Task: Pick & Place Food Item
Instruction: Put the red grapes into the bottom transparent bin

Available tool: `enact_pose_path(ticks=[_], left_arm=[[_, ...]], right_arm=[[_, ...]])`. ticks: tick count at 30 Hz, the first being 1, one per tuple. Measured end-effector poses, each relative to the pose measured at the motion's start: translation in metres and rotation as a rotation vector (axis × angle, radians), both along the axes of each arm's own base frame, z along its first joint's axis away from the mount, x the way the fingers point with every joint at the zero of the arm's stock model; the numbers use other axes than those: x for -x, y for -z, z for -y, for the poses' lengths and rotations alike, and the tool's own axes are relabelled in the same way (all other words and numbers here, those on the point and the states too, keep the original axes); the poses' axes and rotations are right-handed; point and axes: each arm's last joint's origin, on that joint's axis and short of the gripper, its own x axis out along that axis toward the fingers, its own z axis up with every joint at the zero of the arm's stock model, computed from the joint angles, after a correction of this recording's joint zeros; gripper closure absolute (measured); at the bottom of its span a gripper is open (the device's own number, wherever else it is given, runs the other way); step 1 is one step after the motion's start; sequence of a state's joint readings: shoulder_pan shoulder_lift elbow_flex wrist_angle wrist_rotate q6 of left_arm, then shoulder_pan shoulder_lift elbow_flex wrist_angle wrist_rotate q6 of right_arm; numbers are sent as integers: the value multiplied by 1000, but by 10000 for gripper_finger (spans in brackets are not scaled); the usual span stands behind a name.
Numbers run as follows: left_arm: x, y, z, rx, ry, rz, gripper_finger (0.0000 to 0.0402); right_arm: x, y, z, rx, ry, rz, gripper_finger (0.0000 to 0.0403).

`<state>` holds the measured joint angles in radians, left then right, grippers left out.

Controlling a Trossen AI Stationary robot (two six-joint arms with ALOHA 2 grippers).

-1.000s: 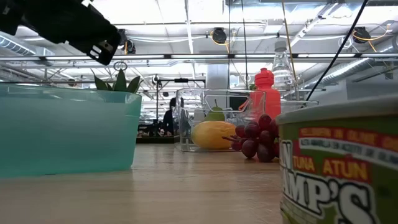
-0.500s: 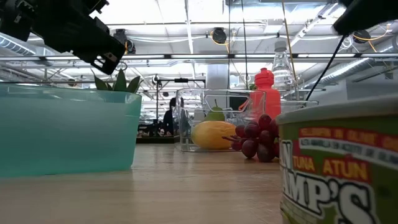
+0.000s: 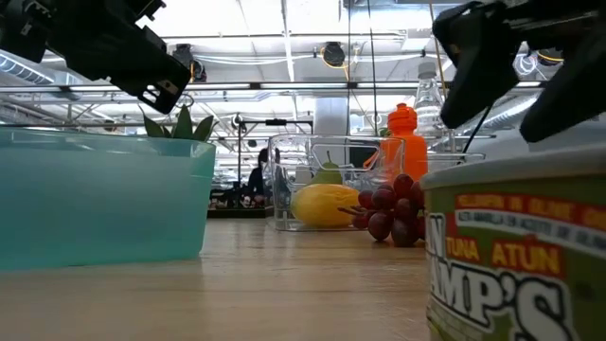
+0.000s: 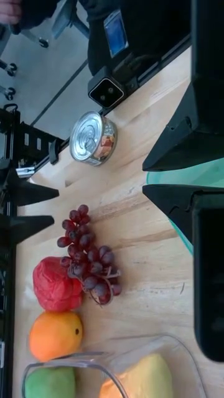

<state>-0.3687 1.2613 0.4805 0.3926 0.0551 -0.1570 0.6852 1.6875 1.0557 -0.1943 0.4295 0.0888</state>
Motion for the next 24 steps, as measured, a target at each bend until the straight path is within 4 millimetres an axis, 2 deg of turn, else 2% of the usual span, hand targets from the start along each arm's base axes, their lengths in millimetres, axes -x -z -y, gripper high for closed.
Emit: enact_pose_path(ticks=[4, 9, 15, 20, 24], left_arm=[[0, 0, 0, 2, 0, 5, 350], [-1, -2, 0, 5, 0, 25, 350], [-1, -2, 0, 9, -3, 25, 350], [-1, -3, 0, 9, -3, 27, 350], [-1, -3, 0, 10, -3, 28, 350]], right_arm=[[1, 1, 0, 97, -79, 1, 112], [-3, 22, 0, 196, -130, -65, 107], [-10, 48, 6, 279, -111, -133, 145], [-15, 54, 14, 272, -57, -163, 186], [-17, 55, 18, 209, -28, -191, 237]])
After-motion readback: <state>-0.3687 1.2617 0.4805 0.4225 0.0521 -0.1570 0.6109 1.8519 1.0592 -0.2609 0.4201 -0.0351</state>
